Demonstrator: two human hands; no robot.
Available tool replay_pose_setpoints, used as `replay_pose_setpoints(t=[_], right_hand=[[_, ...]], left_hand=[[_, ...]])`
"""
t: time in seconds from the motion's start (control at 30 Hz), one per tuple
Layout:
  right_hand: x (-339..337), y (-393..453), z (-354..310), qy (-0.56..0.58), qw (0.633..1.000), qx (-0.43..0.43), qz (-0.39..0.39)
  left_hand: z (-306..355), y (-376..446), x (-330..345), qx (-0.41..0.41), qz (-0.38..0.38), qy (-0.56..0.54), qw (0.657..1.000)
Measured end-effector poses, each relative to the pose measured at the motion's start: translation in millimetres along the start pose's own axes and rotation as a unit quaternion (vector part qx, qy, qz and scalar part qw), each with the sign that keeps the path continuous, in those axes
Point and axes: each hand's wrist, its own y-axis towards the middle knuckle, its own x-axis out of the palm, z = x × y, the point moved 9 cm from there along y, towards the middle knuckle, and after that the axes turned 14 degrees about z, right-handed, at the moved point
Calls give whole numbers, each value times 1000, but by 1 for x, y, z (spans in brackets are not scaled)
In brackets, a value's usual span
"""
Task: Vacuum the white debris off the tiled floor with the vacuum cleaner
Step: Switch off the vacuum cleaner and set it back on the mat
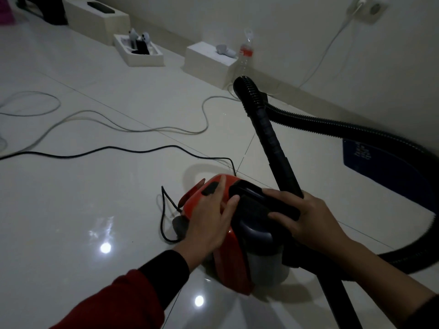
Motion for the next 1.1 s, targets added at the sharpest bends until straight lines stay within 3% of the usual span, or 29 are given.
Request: replay_pose_setpoints(t=[0.07,0.13,0.23,0.5,0.73,0.87,1.1], right_hand=[[0,-1,1,5,1000,-2,-6],[-2,-3,2,-1,1000,-6,-10],[-6,-3,5,-4,1000,4,-15],[-9,9,43,101,994,27,-18],[-21,21,83,170,982,55,-60],[-59,30,108,180,975,85,-97],[-210,112,152,229,962,92,-117]], left_hand=[[13,-3,16,-120,-57,-169,977],[19,1,28,-232,-73,-320,916],[23,6,34,-300,-57,-423,853],[30,10,52,-331,25,-471,818],[64,21,73,-370,62,-436,818],[115,20,76,-408,110,-408,809],[276,62,75,-435,183,-442,763]])
